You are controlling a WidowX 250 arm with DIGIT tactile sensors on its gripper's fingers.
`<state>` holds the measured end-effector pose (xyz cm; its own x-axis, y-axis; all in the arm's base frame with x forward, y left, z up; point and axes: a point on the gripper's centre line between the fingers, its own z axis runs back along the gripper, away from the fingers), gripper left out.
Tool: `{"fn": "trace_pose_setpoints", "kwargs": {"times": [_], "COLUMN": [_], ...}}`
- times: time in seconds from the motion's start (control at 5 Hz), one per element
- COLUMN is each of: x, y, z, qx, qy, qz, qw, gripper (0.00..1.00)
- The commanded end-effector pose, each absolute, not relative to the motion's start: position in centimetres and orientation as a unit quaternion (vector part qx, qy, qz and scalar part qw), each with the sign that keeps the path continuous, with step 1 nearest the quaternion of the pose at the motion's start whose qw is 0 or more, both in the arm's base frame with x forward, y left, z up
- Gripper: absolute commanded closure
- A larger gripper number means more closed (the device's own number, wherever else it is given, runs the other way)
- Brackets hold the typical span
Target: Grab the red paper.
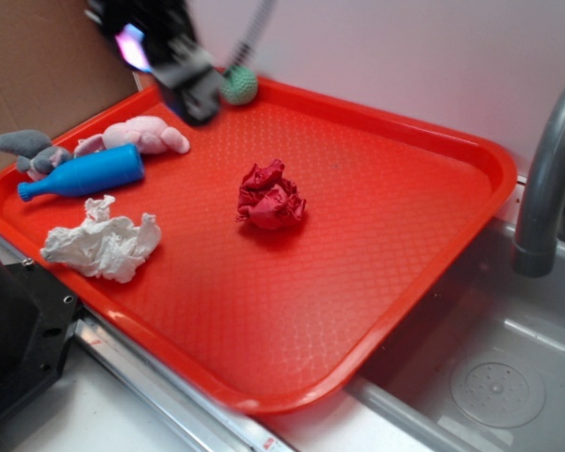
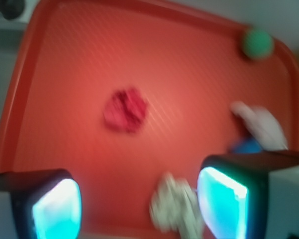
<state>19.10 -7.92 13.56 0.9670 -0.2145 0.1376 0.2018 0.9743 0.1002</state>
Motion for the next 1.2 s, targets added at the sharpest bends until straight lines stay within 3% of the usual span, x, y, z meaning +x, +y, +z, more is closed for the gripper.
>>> {"fn": "trace_pose_setpoints", "kwargs": {"times": [0.0,0.2,0.4,0.6,1.0], "x": [21.5,22.4,23.9,25.3,25.8], "y": [-9.7,-9.2,-9.2,-8.6,-4.0], "z": [5.7,3.4,1.2,1.4,5.1], "qx": [0.033,0.038,0.023,0.031,0.023], "qy": [-0.081,-0.080,-0.083,-0.071,-0.078], "qz": [-0.146,-0.143,-0.121,-0.090,-0.011], "qw": [0.985,0.986,0.989,0.993,0.997], "gripper": [0.00,0.00,0.00,1.00,1.00]}}
